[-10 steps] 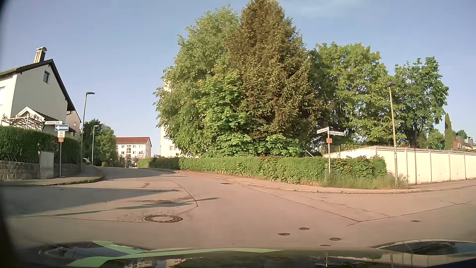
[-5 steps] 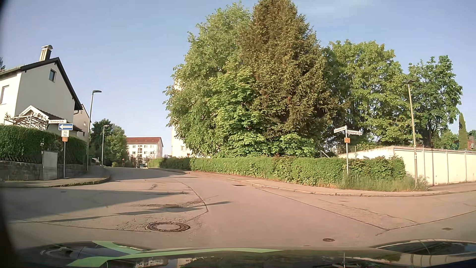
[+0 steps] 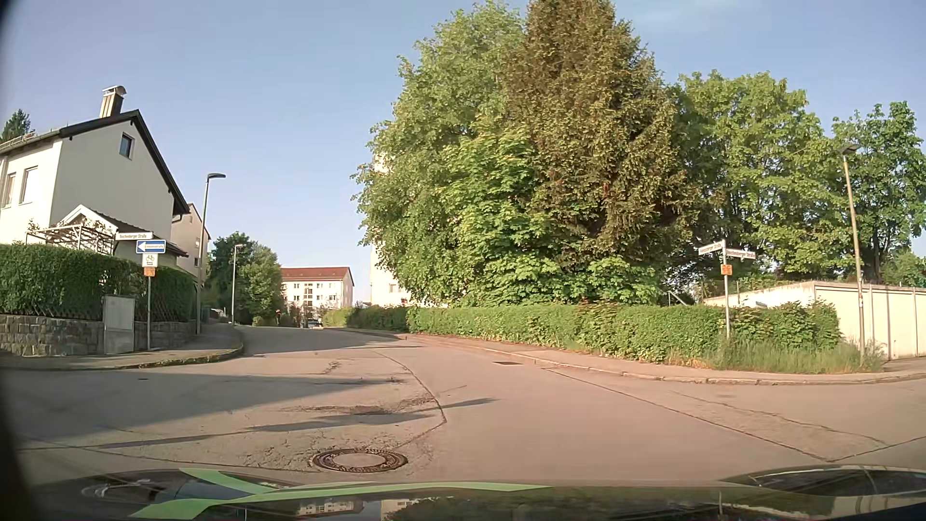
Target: Follow the waypoints while adhering to traffic rules and regulations
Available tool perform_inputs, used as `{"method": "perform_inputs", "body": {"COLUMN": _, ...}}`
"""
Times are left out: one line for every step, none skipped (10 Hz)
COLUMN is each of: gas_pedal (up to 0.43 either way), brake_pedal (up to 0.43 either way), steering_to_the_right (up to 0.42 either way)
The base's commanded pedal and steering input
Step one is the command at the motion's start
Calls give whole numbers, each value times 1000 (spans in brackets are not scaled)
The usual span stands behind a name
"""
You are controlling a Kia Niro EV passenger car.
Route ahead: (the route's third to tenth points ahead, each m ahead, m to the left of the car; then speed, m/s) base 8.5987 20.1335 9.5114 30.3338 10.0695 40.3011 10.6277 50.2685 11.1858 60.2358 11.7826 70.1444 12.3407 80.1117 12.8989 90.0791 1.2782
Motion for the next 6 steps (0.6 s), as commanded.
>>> {"method": "perform_inputs", "body": {"gas_pedal": 110, "brake_pedal": 0, "steering_to_the_right": -610}}
{"method": "perform_inputs", "body": {"gas_pedal": 157, "brake_pedal": 79, "steering_to_the_right": -677}}
{"method": "perform_inputs", "body": {"gas_pedal": 189, "brake_pedal": 207, "steering_to_the_right": -739}}
{"method": "perform_inputs", "body": {"gas_pedal": 189, "brake_pedal": 299, "steering_to_the_right": -757}}
{"method": "perform_inputs", "body": {"gas_pedal": 189, "brake_pedal": 427, "steering_to_the_right": -751}}
{"method": "perform_inputs", "body": {"gas_pedal": 260, "brake_pedal": 470, "steering_to_the_right": -721}}
